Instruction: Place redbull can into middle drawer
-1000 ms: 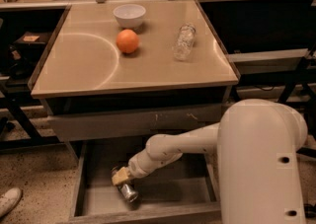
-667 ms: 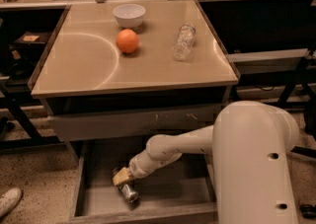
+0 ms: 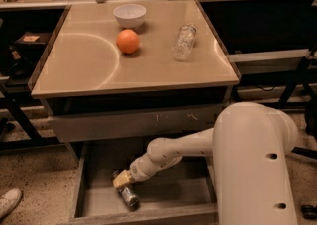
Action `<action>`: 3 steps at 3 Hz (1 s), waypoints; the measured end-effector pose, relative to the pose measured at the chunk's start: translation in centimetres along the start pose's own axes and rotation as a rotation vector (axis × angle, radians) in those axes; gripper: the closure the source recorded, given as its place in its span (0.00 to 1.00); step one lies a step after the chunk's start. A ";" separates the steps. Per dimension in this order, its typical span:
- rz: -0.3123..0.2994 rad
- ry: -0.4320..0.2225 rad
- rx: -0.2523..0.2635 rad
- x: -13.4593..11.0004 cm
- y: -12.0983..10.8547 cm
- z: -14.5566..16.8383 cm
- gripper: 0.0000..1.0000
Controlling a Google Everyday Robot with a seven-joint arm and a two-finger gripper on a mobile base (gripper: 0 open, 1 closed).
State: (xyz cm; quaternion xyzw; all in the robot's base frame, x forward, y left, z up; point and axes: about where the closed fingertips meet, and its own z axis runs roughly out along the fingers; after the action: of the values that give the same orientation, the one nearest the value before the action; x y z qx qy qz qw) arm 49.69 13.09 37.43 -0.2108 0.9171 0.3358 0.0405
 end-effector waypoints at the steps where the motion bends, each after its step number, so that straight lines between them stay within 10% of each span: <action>1: 0.000 0.000 0.000 0.0 0.0 0.0 0.59; 3: 0.000 0.000 0.000 0.0 0.0 0.0 0.12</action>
Offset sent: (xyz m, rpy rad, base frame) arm 0.0000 0.0000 0.0000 0.0000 0.0000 0.0000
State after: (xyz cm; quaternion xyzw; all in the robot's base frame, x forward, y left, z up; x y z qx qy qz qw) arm 49.68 13.09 37.42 -0.2108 0.9171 0.3358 0.0404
